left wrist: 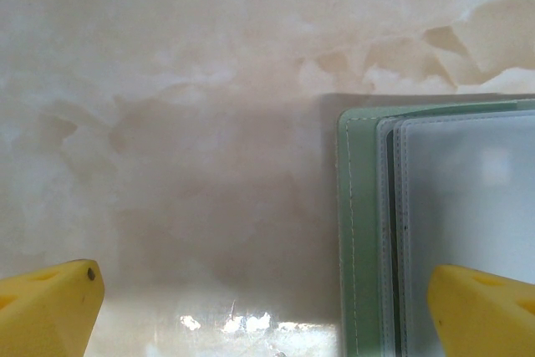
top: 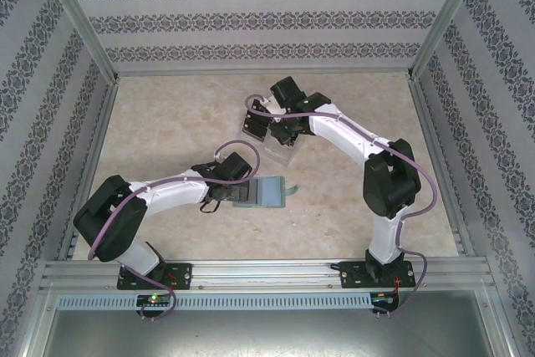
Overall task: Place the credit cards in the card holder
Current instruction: Pick up the credit card from the storage box, then insert the credit card into the card slot.
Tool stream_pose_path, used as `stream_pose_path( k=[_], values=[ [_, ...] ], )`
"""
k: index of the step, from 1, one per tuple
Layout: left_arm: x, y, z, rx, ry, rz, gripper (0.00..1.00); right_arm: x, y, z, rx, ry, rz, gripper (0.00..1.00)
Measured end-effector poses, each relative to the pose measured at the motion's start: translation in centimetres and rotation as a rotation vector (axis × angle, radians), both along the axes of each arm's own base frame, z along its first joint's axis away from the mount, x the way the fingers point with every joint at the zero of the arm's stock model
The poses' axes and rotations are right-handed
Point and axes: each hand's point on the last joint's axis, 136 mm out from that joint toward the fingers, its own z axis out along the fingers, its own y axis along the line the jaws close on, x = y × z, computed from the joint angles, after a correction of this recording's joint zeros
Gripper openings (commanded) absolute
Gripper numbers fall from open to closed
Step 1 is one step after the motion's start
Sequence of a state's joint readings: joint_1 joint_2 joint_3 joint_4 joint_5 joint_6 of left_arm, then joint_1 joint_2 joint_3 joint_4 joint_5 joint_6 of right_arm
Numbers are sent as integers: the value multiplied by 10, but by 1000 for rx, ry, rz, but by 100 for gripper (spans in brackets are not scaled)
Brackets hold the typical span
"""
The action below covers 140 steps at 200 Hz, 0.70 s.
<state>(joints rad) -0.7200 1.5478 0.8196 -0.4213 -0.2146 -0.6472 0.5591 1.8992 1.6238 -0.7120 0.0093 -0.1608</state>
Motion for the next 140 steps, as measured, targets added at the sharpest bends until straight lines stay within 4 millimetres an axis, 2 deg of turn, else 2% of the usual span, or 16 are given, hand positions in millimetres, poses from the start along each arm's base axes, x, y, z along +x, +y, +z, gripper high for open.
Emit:
stream_pose_path(
  k=[27,61,77,96,114,140],
  values=[
    [0,0,0,0,0,0,100,-6,3,19,45,-9,6,0],
    [2,0,1,3,-7,2,100,-17,9,57,142,-45,-5,0],
    [2,0,1,3,-7,2,100,-25,10,79,212,-65,-21,0],
    [2,0,1,4,-7,1,100,-40,8,96,293,-71,-47,0],
    [2,0,2,8,-8,-9,100,-56,4,100,377,-52,-86,0],
    [3,-1,3,13,-11,-27,100,-80,-3,83,487,35,-170,0]
  ],
)
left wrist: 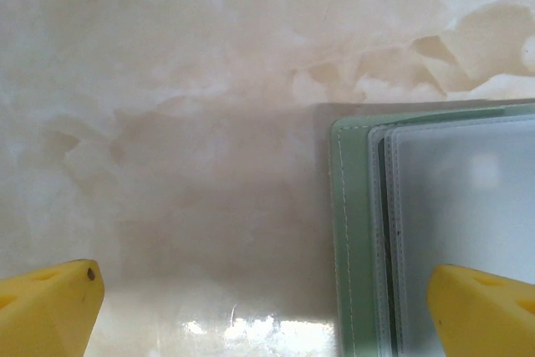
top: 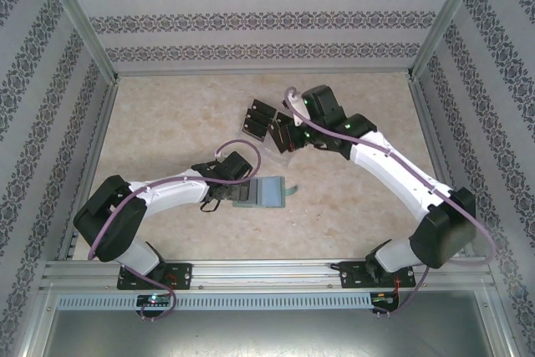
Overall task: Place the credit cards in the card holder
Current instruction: Insert the credit card into the card slot.
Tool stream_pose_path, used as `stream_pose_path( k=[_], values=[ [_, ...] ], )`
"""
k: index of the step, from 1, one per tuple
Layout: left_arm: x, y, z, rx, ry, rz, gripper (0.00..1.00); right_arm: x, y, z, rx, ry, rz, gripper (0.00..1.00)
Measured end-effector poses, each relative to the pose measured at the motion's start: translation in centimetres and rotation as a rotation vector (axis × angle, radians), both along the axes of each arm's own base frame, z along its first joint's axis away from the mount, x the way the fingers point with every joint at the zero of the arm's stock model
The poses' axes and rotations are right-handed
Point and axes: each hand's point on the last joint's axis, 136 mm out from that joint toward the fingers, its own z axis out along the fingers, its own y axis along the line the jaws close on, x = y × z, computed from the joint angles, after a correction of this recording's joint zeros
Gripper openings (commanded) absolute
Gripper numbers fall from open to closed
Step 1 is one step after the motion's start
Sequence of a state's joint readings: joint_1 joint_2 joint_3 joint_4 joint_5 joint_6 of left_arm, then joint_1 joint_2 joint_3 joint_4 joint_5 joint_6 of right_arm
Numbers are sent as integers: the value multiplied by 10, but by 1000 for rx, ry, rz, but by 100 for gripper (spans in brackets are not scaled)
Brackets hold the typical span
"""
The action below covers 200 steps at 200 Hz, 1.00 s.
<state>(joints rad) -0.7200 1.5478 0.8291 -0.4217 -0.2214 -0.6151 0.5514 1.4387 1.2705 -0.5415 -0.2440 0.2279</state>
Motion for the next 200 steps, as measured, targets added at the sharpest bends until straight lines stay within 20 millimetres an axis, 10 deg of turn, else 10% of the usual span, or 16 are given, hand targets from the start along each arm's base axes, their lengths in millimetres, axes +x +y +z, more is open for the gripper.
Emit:
stream_pose_path(
  k=[74,200],
  values=[
    [2,-2,2,9,-4,-31,100,-58,-13,-92,344,289,-245,0],
    [-7,11,-9,62,24,-24,100,-80,19,-136,526,337,-295,0]
  ],
)
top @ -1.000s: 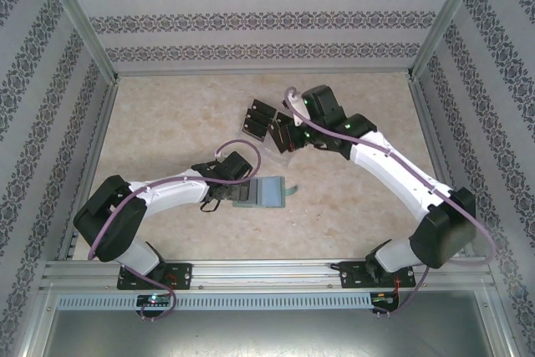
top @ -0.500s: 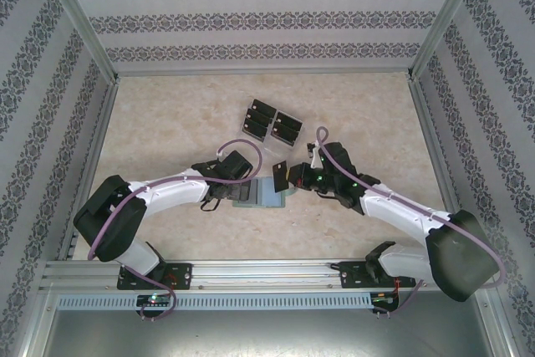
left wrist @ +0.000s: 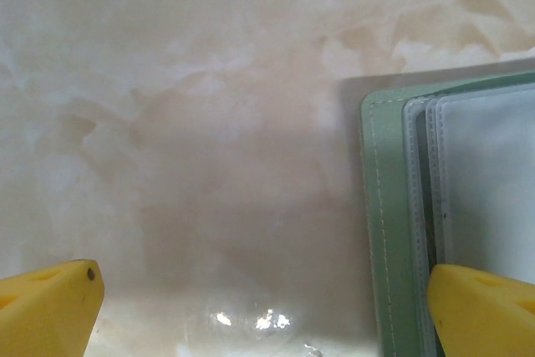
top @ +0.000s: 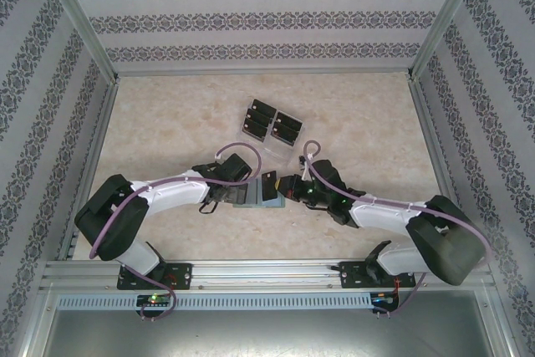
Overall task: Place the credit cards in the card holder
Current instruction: Insert the credit card into the card slot.
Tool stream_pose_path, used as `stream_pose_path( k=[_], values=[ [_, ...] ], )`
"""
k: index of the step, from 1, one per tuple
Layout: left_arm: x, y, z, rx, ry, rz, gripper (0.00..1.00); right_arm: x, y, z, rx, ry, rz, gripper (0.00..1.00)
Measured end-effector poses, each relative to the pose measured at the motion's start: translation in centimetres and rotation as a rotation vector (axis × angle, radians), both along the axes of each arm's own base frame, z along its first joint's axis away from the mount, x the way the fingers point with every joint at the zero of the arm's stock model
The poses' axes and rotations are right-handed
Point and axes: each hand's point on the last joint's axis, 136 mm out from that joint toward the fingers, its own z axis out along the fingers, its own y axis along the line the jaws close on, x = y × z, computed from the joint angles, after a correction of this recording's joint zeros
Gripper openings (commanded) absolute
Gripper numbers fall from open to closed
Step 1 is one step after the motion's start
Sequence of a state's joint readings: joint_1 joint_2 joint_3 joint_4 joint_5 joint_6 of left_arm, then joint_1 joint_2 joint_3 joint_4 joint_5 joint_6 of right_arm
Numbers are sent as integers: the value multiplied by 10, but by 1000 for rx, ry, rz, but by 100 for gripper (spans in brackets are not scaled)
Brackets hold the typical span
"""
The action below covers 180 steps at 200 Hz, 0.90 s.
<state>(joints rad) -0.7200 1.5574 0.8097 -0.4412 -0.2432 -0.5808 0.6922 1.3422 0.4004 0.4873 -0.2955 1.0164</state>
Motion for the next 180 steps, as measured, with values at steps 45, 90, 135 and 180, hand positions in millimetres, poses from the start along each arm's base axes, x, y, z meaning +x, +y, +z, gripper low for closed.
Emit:
stream_pose_path(
  k=[45,90,135,180],
  values=[
    [0,0,0,0,0,2,100,5,0,-11,3,-5,-28,0],
    [0,1,-1,1,1,3,100,6,2,-22,7,1,-42,0],
    [-1,1,-1,0,0,5,100,10,5,-26,31,1,-52,0],
    [-1,1,-2,-2,1,9,100,12,10,-30,51,4,-55,0]
  ],
)
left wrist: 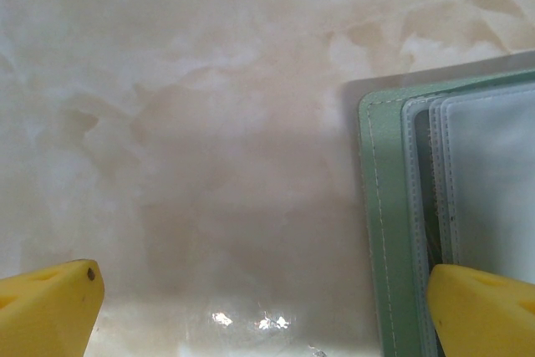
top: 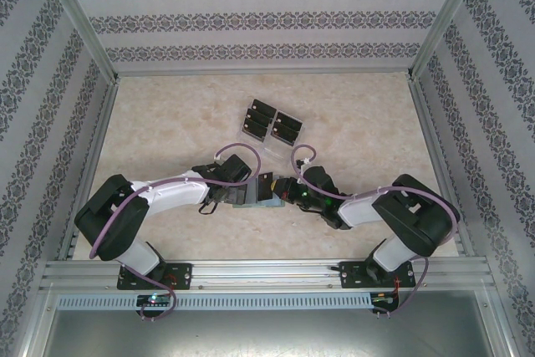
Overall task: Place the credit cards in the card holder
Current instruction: Insert the credit card into the card slot.
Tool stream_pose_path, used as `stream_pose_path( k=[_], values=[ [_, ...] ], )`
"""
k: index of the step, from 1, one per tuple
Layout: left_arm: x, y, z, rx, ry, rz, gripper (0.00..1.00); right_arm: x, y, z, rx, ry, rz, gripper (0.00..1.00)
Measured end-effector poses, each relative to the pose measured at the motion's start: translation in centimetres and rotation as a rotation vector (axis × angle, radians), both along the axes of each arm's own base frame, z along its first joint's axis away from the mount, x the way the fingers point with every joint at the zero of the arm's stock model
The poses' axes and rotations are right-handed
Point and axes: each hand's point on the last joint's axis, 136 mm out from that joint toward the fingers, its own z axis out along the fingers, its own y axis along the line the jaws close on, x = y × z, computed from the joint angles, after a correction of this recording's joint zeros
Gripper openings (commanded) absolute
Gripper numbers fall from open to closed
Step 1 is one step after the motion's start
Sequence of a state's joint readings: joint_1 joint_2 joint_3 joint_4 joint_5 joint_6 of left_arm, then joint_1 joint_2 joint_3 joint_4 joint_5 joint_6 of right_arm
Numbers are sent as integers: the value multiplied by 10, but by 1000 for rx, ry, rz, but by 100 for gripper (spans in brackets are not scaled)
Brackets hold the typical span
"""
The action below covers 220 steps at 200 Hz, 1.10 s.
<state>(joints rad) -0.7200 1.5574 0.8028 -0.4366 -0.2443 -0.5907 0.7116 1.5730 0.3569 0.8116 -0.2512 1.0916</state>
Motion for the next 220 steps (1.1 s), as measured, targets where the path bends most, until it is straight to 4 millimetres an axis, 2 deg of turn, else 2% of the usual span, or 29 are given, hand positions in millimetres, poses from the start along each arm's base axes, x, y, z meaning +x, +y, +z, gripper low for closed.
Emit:
stream_pose_path(
  k=[86,127,174,220],
  values=[
    [0,0,0,1,0,1,100,2,4,-9,21,18,-10,0],
    [0,1,0,3,-2,1,100,-6,-2,-21,26,50,-19,0],
    [0,2,3,4,-6,2,100,-9,-5,-20,39,49,-23,0],
    [1,0,16,-2,-17,-10,100,-10,-5,-2,57,18,-18,0]
  ],
)
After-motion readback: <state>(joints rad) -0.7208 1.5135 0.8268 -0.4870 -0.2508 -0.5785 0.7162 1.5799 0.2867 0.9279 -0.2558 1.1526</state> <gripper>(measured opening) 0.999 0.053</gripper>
